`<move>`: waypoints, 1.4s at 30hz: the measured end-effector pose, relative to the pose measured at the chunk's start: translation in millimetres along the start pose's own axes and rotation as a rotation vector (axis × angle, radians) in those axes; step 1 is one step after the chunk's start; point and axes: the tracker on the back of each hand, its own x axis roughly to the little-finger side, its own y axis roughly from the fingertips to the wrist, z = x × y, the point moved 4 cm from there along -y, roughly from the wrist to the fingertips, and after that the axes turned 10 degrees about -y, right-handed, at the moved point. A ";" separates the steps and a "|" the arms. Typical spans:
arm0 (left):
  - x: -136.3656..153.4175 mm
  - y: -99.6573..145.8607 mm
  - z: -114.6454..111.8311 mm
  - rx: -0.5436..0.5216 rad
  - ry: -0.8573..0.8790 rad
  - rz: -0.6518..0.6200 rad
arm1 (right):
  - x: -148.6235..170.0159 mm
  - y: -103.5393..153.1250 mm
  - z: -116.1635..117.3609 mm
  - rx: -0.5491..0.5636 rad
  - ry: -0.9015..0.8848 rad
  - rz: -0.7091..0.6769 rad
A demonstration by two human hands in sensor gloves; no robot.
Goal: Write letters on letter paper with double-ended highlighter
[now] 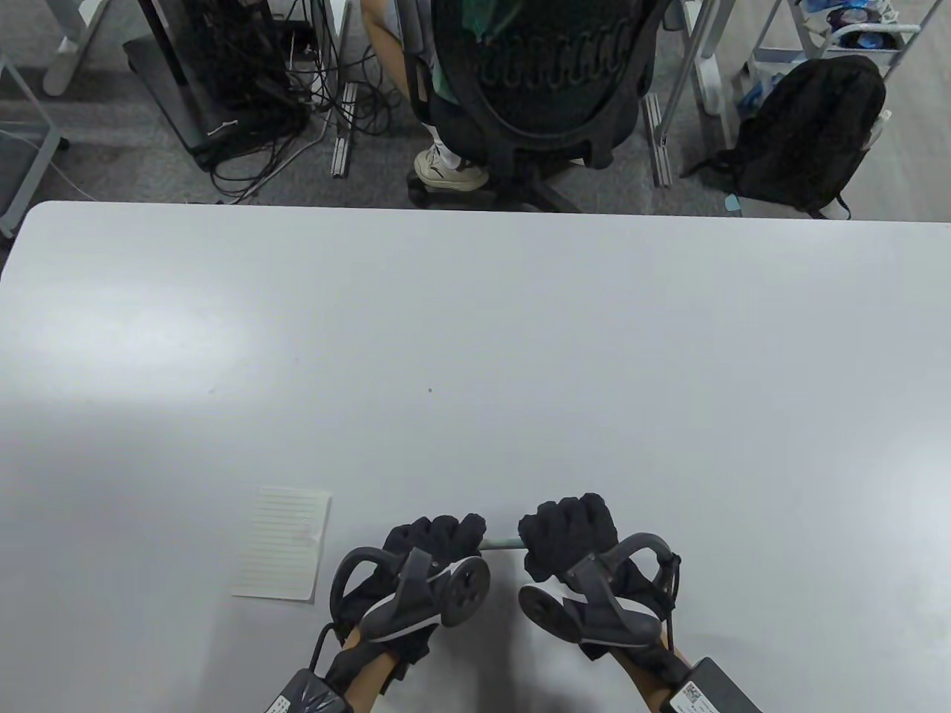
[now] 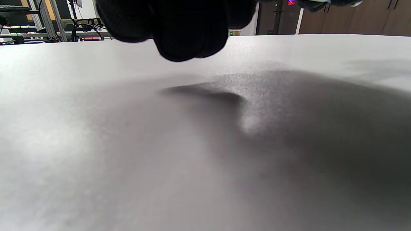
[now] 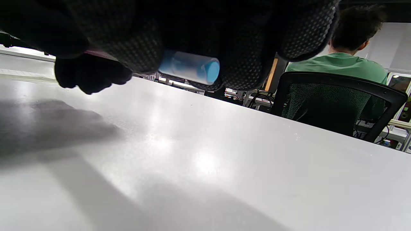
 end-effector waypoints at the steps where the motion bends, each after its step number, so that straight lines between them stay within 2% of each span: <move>1: 0.1 0.1 0.2 -0.006 0.003 0.002 | 0.7 -0.1 0.5 -0.007 -0.008 0.004; 11: 7.8 2.7 4.3 -0.052 0.019 0.033 | 19.5 11.1 2.3 -0.062 -0.058 0.110; 14: 7.8 2.7 4.4 -0.062 0.036 0.026 | 27.9 15.4 3.2 -0.033 -0.103 0.134; 25: 6.8 4.6 2.8 -0.060 0.050 -0.008 | 26.7 15.7 9.4 -0.008 -0.182 0.071; 29: 6.4 6.2 4.7 -0.106 -0.024 -0.002 | 22.2 13.4 15.9 -0.093 -0.175 0.030; 32: 8.5 9.3 7.3 -0.152 -0.025 0.006 | 27.6 13.3 12.4 -0.099 -0.263 0.048; 38: 4.4 12.6 12.7 -0.221 -0.044 0.027 | 36.2 12.8 6.9 -0.142 -0.293 0.074; 39: 12.3 15.2 11.4 -0.238 -0.099 0.097 | 45.2 14.9 9.6 -0.144 -0.257 0.145; 40: 27.5 18.1 13.7 -0.231 -0.165 0.111 | 62.2 21.0 9.7 -0.192 -0.131 0.141; 41: 40.6 21.6 13.6 -0.236 -0.079 0.133 | 73.7 26.6 8.4 -0.186 -0.153 0.177; 42: 47.6 23.0 11.8 -0.218 0.012 0.159 | 80.0 29.5 5.5 -0.135 -0.262 0.218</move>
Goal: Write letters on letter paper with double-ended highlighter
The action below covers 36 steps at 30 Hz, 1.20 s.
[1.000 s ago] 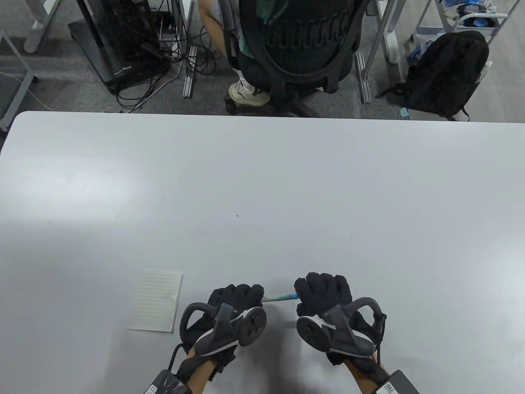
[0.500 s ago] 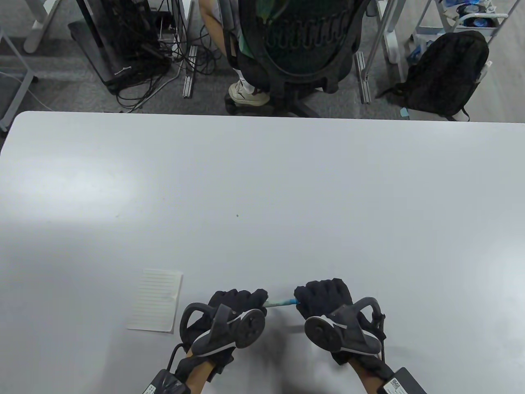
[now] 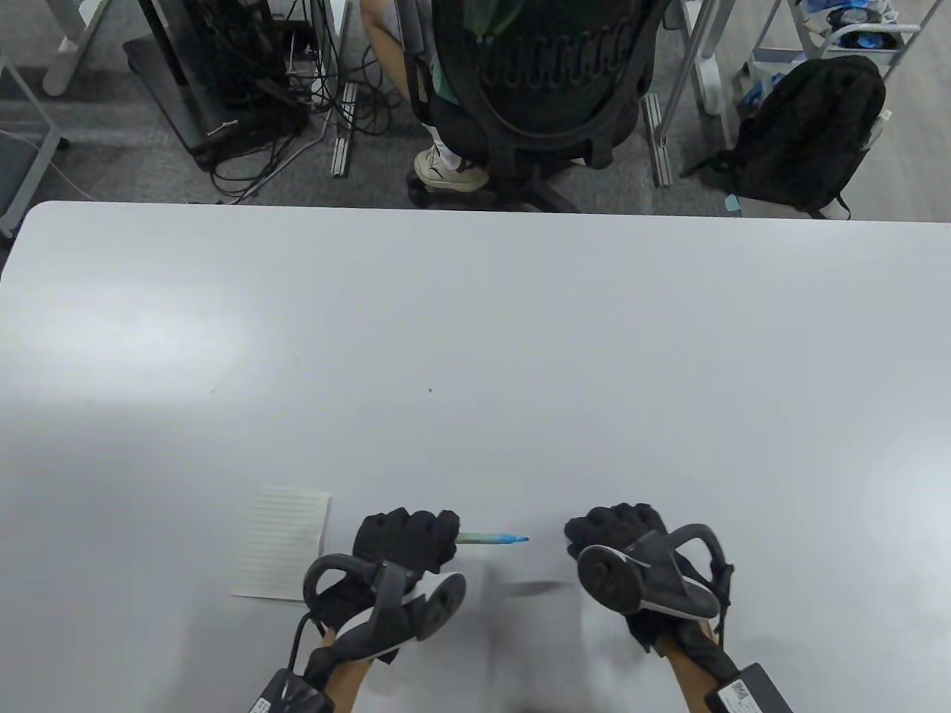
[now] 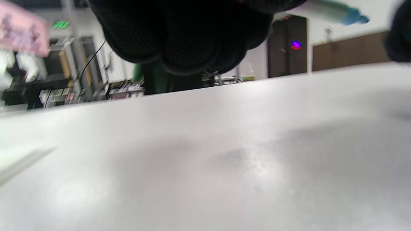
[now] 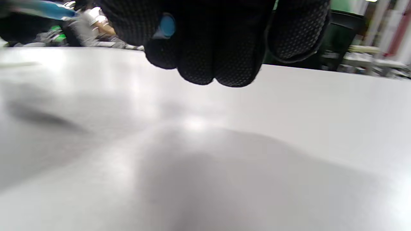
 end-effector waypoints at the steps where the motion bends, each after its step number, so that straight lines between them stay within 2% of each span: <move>1: 1.4 0.1 0.3 0.003 -0.001 0.010 | -0.2 -1.6 -2.0 0.012 -0.088 0.004; 3: -2.7 -1.6 0.9 0.003 -0.057 -0.008 | -8.3 -6.1 -3.3 0.020 -0.014 -0.011; 5: -5.3 -2.2 -1.6 0.021 -0.031 -0.018 | -12.9 -8.1 -0.1 0.006 0.057 -0.019; 13: -8.9 -4.4 -5.9 0.069 0.004 -0.038 | -4.6 -8.1 6.4 0.001 0.097 0.026; 29: -19.7 -10.1 -9.0 0.104 0.012 -0.083 | 49.5 -35.1 9.9 0.010 0.249 0.219; 36: -19.3 -10.6 -9.4 0.111 0.018 -0.081 | 48.9 -38.8 9.1 0.043 0.363 0.228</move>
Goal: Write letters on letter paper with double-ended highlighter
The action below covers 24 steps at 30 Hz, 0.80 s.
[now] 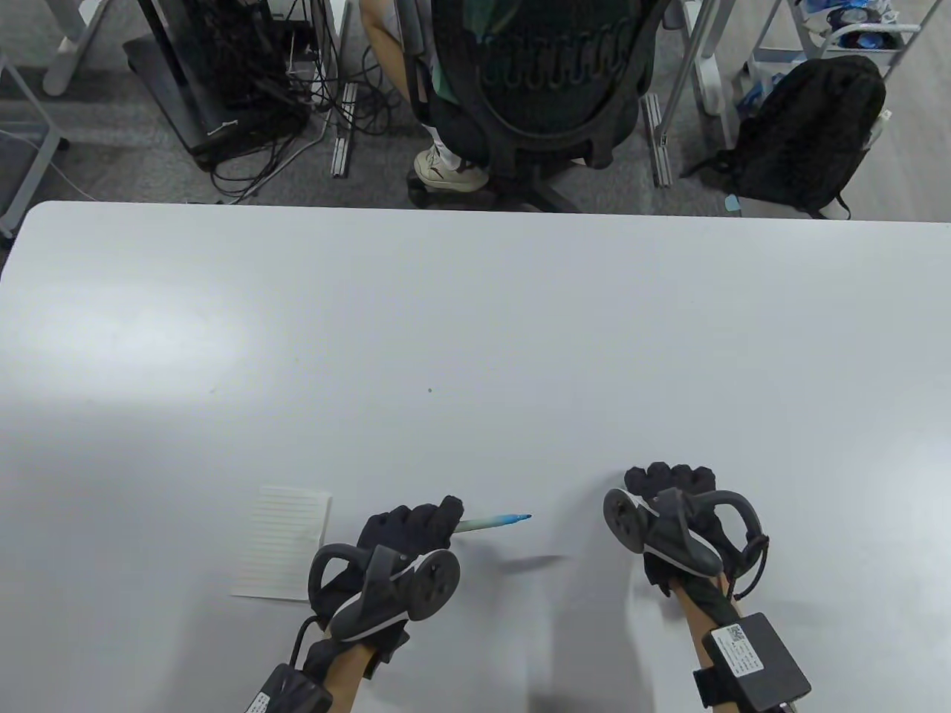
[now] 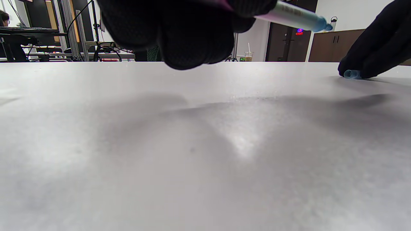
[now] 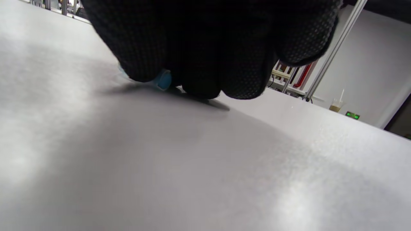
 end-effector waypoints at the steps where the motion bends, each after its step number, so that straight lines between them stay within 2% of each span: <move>1: -0.1 0.1 0.1 0.000 -0.001 0.000 | 0.3 0.1 0.2 -0.003 -0.012 0.004; 6: 1.2 0.2 -0.3 0.000 0.007 0.006 | 3.7 3.5 3.8 -0.048 -0.046 0.011; 11: 1.1 -0.1 -1.0 0.003 0.007 0.007 | 1.8 12.1 -3.9 -0.019 -0.083 0.003; 17: 1.6 -0.2 -0.5 0.002 0.014 0.012 | -22.8 33.0 -32.2 0.074 -0.145 -0.065; 24: 2.9 0.9 0.1 -0.009 0.008 0.021 | -51.6 48.5 -37.6 0.115 -0.182 -0.153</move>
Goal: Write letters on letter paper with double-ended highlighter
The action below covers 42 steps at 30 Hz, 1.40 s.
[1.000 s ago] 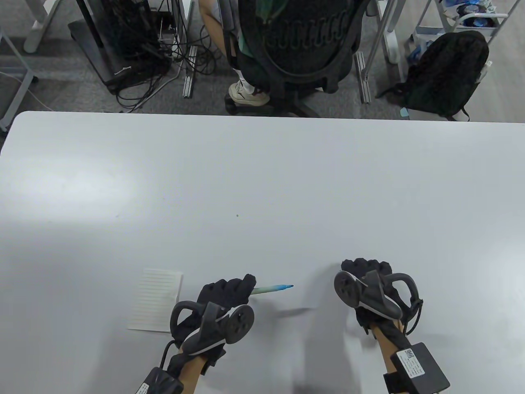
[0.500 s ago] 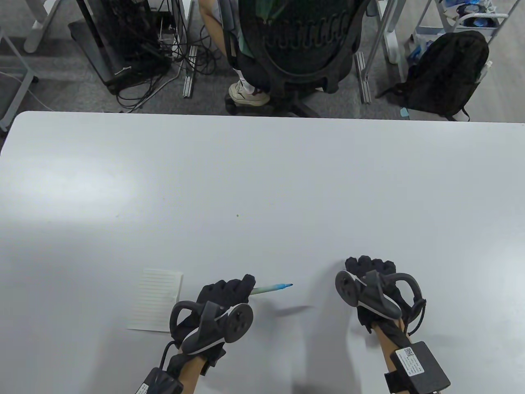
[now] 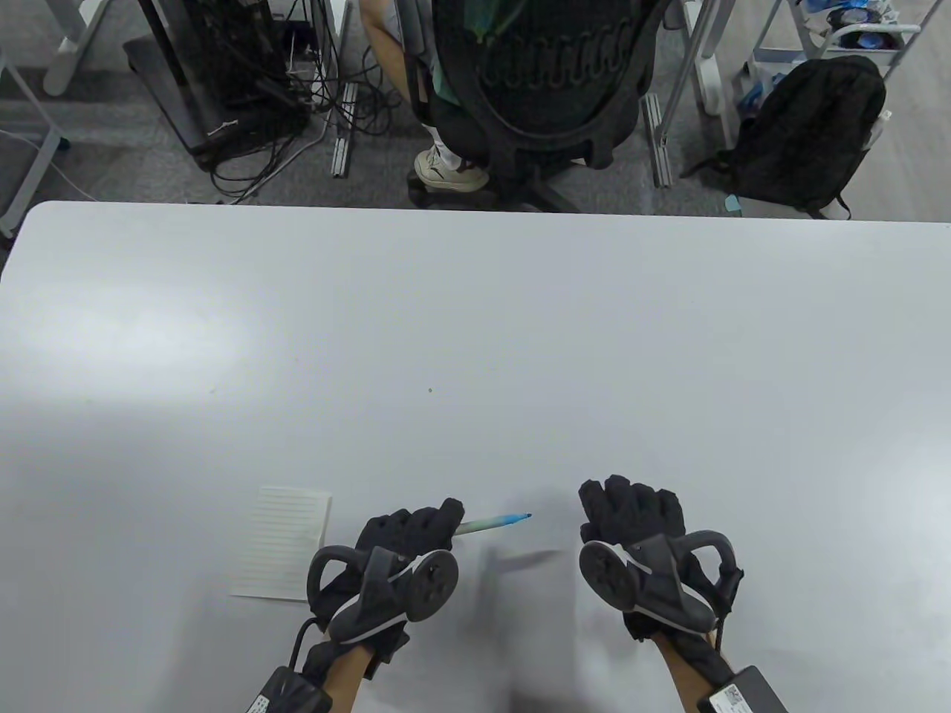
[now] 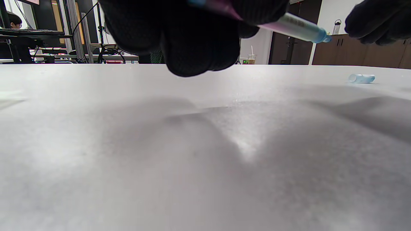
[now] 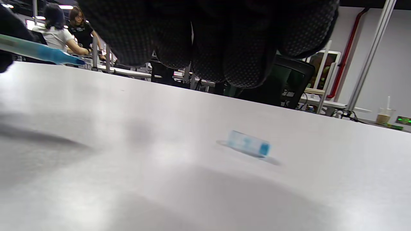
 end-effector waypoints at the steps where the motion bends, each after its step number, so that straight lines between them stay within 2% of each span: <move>1: 0.3 0.0 -0.3 0.000 0.001 0.001 | -1.0 0.0 1.5 -0.002 -0.004 -0.006; 12: -1.8 -2.0 3.8 -0.013 0.050 0.021 | -7.2 -1.8 6.6 -0.014 -0.085 -0.023; 20: -22.3 -3.3 13.3 -0.052 0.057 0.009 | -27.0 -1.5 2.2 0.013 -0.162 -0.062; 27: -41.1 -0.7 22.7 -0.079 0.136 -0.017 | -52.7 -0.7 7.2 0.003 -0.127 -0.134; 31: -55.0 0.6 27.6 -0.095 0.140 -0.050 | -60.4 -0.2 9.5 0.033 -0.107 -0.161; 38: -66.8 4.6 34.4 -0.131 0.160 -0.081 | -58.0 -0.6 8.9 0.079 -0.153 -0.153; 42: -65.7 4.2 34.2 -0.123 0.162 -0.093 | -56.8 -1.9 8.9 0.087 -0.116 -0.151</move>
